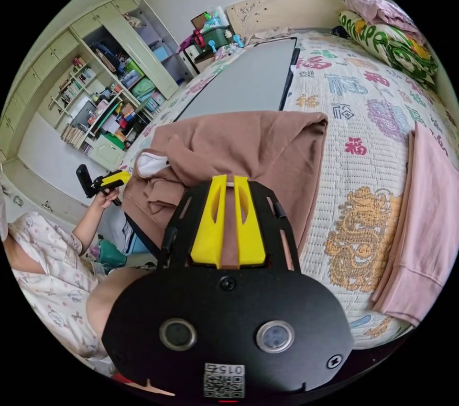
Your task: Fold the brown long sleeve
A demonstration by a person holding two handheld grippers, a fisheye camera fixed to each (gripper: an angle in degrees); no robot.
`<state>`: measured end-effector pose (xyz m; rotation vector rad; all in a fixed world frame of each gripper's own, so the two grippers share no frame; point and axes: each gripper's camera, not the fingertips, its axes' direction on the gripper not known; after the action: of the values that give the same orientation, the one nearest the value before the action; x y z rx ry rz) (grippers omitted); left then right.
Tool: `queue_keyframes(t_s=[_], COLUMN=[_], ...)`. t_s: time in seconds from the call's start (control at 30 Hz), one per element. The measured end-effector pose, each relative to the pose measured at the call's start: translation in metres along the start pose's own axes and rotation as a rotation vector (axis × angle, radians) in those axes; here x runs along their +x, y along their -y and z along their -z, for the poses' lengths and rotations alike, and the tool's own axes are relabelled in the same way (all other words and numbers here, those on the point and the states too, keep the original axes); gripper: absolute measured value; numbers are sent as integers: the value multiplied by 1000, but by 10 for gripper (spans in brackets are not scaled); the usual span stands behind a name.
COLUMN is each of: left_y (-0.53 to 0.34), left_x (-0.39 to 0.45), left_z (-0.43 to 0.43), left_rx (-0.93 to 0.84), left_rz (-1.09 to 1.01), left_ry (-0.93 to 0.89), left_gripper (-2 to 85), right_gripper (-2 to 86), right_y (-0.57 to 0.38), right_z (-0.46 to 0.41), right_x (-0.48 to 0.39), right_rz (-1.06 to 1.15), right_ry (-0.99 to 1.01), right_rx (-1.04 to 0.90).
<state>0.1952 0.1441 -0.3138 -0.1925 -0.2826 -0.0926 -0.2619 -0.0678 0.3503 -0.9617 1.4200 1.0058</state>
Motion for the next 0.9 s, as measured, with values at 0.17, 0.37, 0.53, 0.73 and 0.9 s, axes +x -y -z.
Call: queue_keyframes(t_s=[0.17,0.37,0.53,0.73,0.9], left_y=[4,7,1,-27,-62], left_x=[-6,18,59,95,123], left_z=[-4,-85,-78,-25,-37], left_rx=[100,-82,-58,53,-41], left_rz=[129,98,-61,-157,-220], left_ry=[-23,55,123,97,145], left_gripper=[115,103,38,18,15], right_gripper=[124,139,48,24,25], right_y=[38,72,34,8,-14], right_z=[43,-46,-43,27,34], right_x=[-58,-116,-92,-64,-54], right_rz=[58,186,218,205,212], right_ry=[115,-180,-177,-34,69], right_rx=[128,-220,-307,-221,-288])
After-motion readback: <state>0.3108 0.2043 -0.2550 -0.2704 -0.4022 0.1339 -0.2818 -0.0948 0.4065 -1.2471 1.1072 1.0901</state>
